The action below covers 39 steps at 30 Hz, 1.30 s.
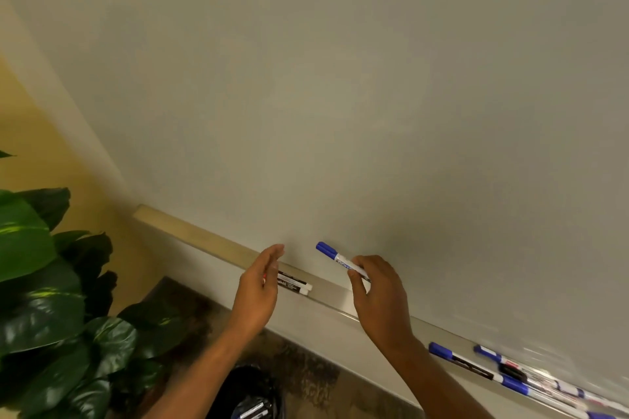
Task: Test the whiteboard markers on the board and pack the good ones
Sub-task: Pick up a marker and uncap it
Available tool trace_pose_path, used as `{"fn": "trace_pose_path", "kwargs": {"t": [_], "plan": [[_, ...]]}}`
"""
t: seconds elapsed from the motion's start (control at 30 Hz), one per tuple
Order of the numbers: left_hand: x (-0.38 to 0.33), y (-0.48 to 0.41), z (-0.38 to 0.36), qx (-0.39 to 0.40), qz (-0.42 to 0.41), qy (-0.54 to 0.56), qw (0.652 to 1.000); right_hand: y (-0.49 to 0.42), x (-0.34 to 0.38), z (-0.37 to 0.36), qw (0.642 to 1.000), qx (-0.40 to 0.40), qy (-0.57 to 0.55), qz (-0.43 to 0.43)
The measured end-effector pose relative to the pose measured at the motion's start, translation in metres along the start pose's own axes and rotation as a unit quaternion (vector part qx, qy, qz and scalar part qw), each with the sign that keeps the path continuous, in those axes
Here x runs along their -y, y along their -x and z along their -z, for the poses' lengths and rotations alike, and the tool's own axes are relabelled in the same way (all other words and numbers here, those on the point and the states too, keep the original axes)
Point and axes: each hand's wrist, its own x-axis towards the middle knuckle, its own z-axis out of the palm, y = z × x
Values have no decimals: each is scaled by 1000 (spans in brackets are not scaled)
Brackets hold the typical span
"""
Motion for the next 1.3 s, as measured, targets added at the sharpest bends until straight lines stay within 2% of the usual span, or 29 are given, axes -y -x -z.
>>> {"fn": "trace_pose_path", "kwargs": {"t": [0.17, 0.33, 0.6, 0.67, 0.77, 0.93, 1.07, 1.17, 1.3], "plan": [[64, 2, -4, 22, -13, -118, 993, -11, -17, -56, 999, 5, 45, 3], [118, -10, -13, 61, -76, -241, 966, -21, -31, -107, 995, 41, 93, 2], [138, -30, -36, 142, -103, -353, 919, -31, -47, -170, 980, 112, 166, 16], [143, -36, -45, 151, -94, -356, 917, -31, -52, -181, 973, 131, 187, 26], [164, -47, -55, 115, -132, -342, 923, -32, -56, -193, 962, 158, 217, 42], [175, -64, -56, 144, -173, -351, 909, -34, -65, -208, 960, 151, 221, 88], [174, -75, -52, 163, -150, -383, 897, -35, -67, -213, 956, 156, 232, 94], [163, -79, -46, 202, -122, -427, 873, -34, -71, -215, 953, 153, 242, 98], [160, -79, -47, 198, -116, -439, 869, -32, -75, -215, 954, 152, 237, 106]]}}
